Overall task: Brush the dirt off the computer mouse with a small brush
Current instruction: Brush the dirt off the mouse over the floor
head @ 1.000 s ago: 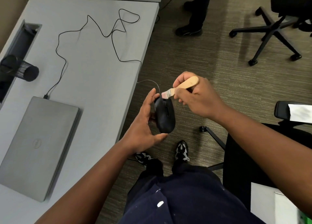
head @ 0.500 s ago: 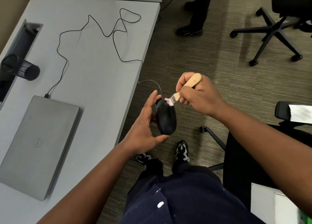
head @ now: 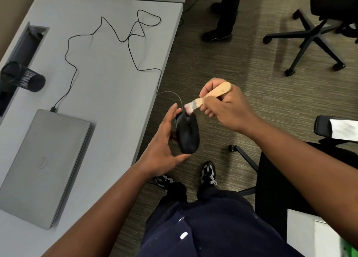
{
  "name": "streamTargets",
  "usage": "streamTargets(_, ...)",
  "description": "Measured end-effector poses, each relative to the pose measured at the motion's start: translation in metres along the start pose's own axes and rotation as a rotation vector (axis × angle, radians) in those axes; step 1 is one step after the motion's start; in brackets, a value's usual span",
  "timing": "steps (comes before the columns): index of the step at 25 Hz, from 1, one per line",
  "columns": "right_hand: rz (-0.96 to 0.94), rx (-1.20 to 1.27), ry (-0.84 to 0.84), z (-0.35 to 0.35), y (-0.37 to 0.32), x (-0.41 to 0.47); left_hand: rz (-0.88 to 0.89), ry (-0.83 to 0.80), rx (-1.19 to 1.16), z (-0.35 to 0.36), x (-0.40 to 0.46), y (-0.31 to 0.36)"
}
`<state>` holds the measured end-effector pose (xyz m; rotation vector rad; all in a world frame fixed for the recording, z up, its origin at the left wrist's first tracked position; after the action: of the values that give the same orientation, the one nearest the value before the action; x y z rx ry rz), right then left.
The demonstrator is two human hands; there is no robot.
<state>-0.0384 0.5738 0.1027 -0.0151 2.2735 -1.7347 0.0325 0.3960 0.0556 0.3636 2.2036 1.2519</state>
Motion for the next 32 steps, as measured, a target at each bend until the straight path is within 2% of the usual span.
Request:
streamTargets(5, 0.006, -0.053, -0.034, 0.005, -0.002, -0.004, 0.002, 0.002, 0.021, 0.001, 0.001, 0.001)
streamTargets(9, -0.067, -0.064, 0.014, 0.003, -0.010, -0.005, -0.010, -0.010, 0.036, 0.002, 0.002, 0.004)
streamTargets(14, -0.073, -0.238, -0.100, 0.021, -0.017, -0.009, -0.031, 0.007, 0.049, -0.001, 0.003, 0.002)
streamTargets(20, -0.122, -0.191, -0.030, 0.014, -0.023, -0.007, -0.032, 0.019, 0.057, -0.007, 0.006, 0.002)
streamTargets(25, -0.058, -0.242, -0.137, 0.023, -0.018, -0.008, -0.028, 0.027, 0.059, -0.011, 0.008, 0.001)
streamTargets(29, -0.116, -0.173, -0.028, 0.012, -0.025, -0.005, -0.028, 0.018, 0.085, -0.012, 0.010, 0.003)
streamTargets(32, -0.091, -0.216, -0.075, 0.020, -0.023, -0.002, -0.021, 0.032, 0.071, -0.013, 0.012, 0.003)
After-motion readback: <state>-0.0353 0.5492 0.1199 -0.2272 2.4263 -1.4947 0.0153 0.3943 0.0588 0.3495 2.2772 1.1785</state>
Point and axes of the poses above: each hand's wrist, its own x-axis towards the middle knuckle, its own z-axis out of the palm, y = z × x, the point moved 10 cm from there along x, towards the middle knuckle, and after that the axes turned 5 degrees about -y, right-handed, at the moved point
